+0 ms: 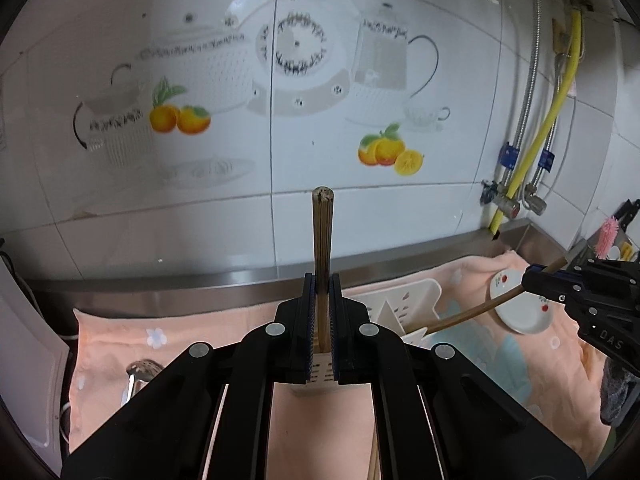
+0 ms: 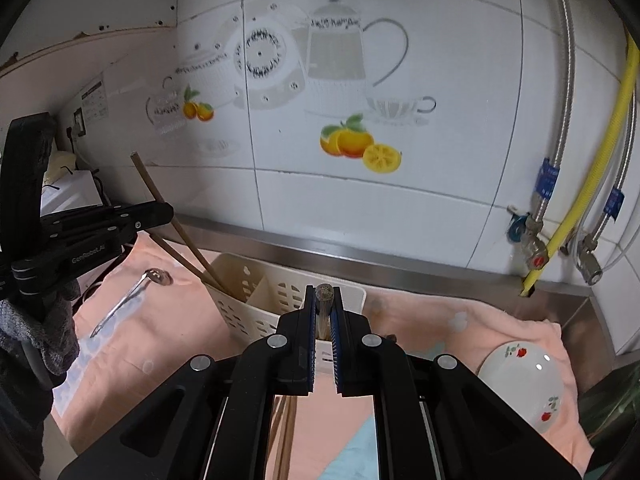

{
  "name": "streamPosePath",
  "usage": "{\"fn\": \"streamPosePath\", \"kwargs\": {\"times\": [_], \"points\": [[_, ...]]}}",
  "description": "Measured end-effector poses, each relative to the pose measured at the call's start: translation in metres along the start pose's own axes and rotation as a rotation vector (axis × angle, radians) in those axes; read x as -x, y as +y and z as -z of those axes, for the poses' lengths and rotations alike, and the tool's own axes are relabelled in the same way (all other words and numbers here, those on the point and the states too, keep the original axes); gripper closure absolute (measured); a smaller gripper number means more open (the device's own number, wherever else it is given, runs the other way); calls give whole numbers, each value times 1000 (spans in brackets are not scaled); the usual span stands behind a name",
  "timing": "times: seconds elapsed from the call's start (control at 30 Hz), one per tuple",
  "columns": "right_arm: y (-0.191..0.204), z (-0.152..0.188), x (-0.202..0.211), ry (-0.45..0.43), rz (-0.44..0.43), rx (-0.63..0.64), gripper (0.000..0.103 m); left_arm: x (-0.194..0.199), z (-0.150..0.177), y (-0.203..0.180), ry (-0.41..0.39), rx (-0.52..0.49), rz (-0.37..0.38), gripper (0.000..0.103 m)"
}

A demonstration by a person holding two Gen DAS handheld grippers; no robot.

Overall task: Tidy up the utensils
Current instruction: 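Drop the chopsticks into the holder by opening both tools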

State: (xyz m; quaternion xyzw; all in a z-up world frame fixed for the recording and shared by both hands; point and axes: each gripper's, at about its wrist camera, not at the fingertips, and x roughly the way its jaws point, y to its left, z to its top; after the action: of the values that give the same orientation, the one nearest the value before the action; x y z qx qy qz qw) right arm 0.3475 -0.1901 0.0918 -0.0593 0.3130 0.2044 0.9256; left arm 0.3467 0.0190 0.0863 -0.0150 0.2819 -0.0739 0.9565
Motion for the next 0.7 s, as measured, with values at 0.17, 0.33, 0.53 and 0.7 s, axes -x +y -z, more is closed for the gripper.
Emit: {"fn": "streamPosePath", "kwargs": {"times": [0.17, 0.33, 0.53, 0.7], "points": [[-4, 4, -9, 13, 2, -14, 96, -8, 4, 1, 22, -3, -9, 97], [-6, 6, -13, 20, 3, -26, 96, -10, 5, 2, 28, -4, -15, 97], [-7, 5, -11, 7, 0, -37, 95, -4, 5, 2, 15, 0, -15, 95], [-8, 5, 8, -35, 6, -44, 90, 11, 7, 3, -8, 1, -15, 84]]}}
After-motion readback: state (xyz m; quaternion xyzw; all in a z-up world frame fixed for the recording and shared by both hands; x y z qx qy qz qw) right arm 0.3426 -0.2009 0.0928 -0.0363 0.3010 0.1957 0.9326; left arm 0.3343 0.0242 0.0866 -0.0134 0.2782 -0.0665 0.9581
